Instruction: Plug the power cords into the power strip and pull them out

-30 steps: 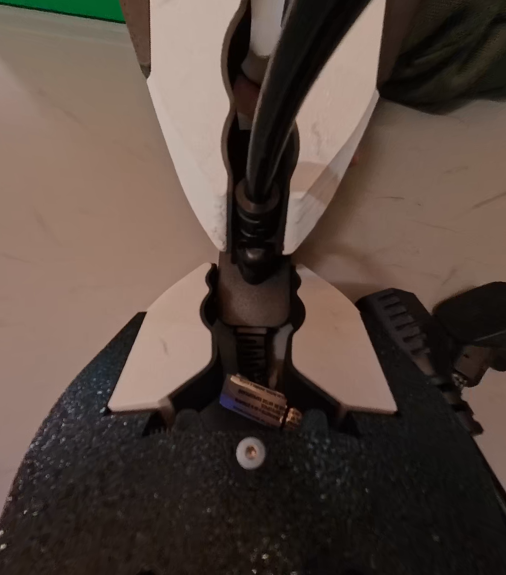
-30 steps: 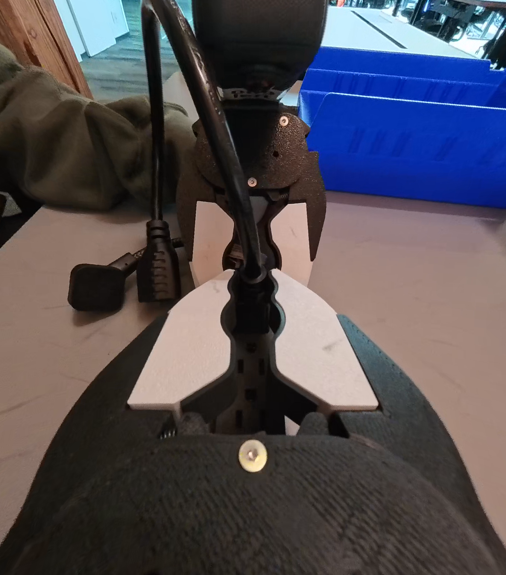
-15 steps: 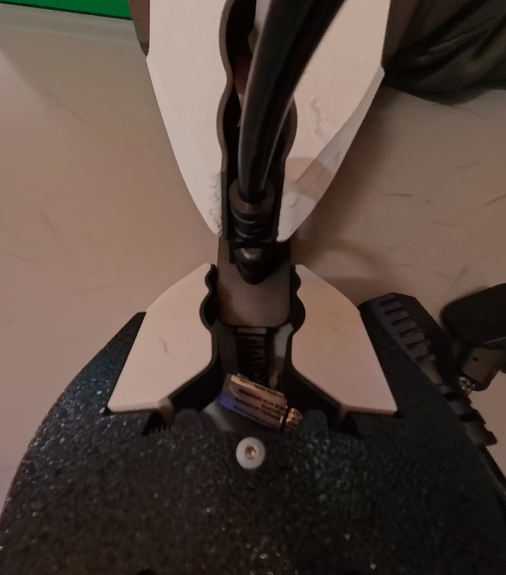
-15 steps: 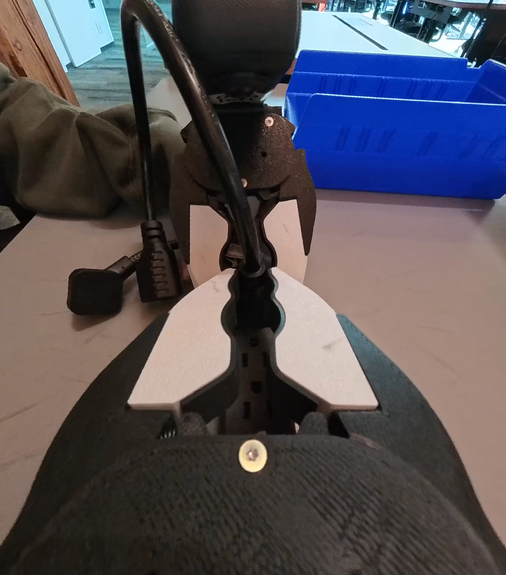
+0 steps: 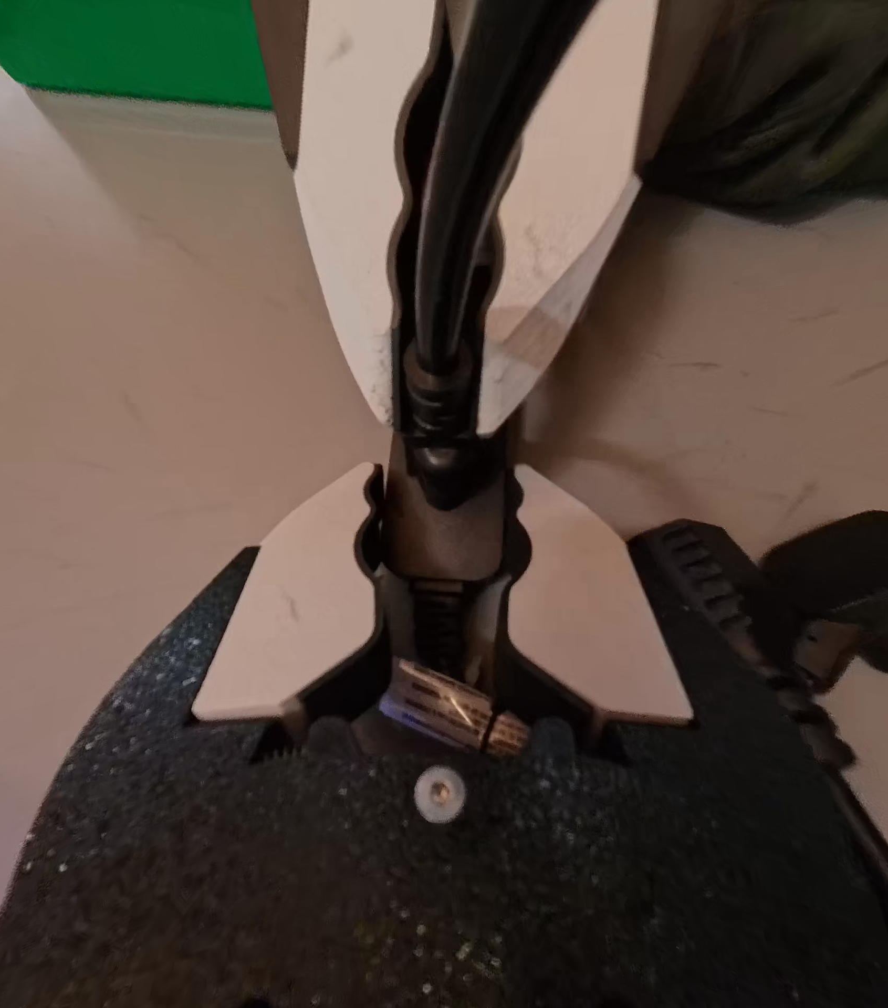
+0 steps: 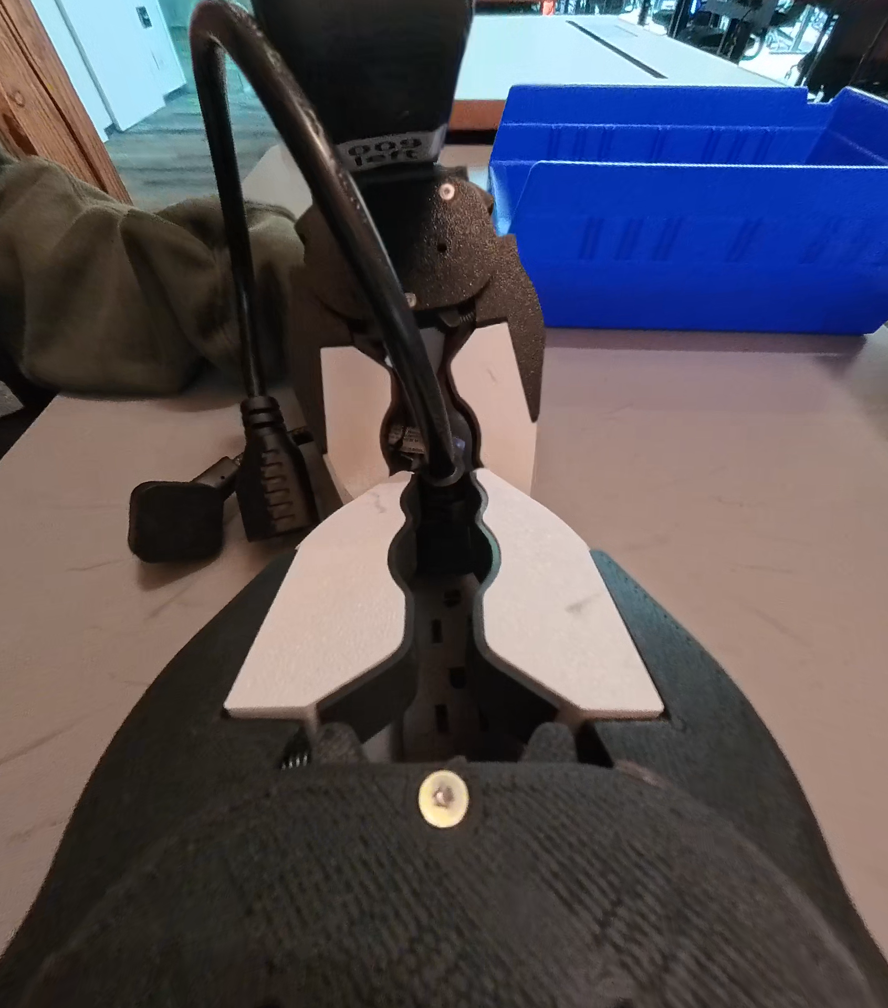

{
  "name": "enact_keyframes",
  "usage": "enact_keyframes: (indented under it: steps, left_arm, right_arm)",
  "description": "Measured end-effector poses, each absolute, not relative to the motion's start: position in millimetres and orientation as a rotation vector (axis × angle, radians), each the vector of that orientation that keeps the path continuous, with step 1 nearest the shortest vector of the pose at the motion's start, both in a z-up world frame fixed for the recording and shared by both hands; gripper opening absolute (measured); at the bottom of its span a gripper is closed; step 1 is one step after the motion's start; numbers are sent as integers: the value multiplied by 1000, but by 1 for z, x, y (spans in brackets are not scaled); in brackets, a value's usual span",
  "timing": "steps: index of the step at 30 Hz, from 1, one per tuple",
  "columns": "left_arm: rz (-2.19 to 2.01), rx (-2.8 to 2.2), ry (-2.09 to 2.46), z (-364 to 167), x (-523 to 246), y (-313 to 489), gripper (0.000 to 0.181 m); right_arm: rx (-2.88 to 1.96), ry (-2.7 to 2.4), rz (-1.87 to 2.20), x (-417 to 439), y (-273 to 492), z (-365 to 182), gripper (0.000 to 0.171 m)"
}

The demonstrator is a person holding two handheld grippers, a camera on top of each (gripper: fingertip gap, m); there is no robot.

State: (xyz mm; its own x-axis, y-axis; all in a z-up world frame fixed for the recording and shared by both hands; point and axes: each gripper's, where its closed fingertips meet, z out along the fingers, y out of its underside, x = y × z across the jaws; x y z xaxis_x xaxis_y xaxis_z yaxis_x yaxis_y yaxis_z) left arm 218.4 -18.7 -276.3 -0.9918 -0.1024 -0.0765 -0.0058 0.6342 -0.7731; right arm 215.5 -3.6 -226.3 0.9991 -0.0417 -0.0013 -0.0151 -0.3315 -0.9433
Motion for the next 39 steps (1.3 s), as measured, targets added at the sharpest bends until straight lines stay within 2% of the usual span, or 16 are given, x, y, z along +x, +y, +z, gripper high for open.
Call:
enact_keyframes:
  steps: [18,39]
  left_arm:
    - [-1235,-130,2787,-277,218,-17,41]
    - [-1237,-141,2736,-274,225,-18,41]
  right_arm:
    - [-1883,193,63,220,0,-224,16]
    - [-1939,174,-39,220,1,-220,14]
